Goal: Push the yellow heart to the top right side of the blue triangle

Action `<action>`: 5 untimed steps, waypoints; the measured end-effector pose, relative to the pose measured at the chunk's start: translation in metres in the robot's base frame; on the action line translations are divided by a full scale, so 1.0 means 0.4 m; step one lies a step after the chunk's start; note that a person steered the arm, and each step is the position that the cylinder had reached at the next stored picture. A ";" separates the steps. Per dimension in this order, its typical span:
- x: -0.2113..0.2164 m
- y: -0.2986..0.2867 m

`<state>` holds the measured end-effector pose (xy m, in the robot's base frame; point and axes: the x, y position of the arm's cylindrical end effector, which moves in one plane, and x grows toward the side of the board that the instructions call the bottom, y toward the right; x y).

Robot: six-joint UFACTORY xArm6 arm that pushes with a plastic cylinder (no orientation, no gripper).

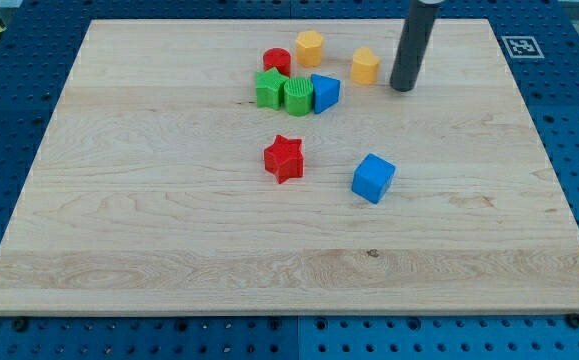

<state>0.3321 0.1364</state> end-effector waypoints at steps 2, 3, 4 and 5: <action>-0.091 0.085; -0.095 0.019; -0.095 -0.039; -0.095 -0.054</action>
<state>0.2940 0.1147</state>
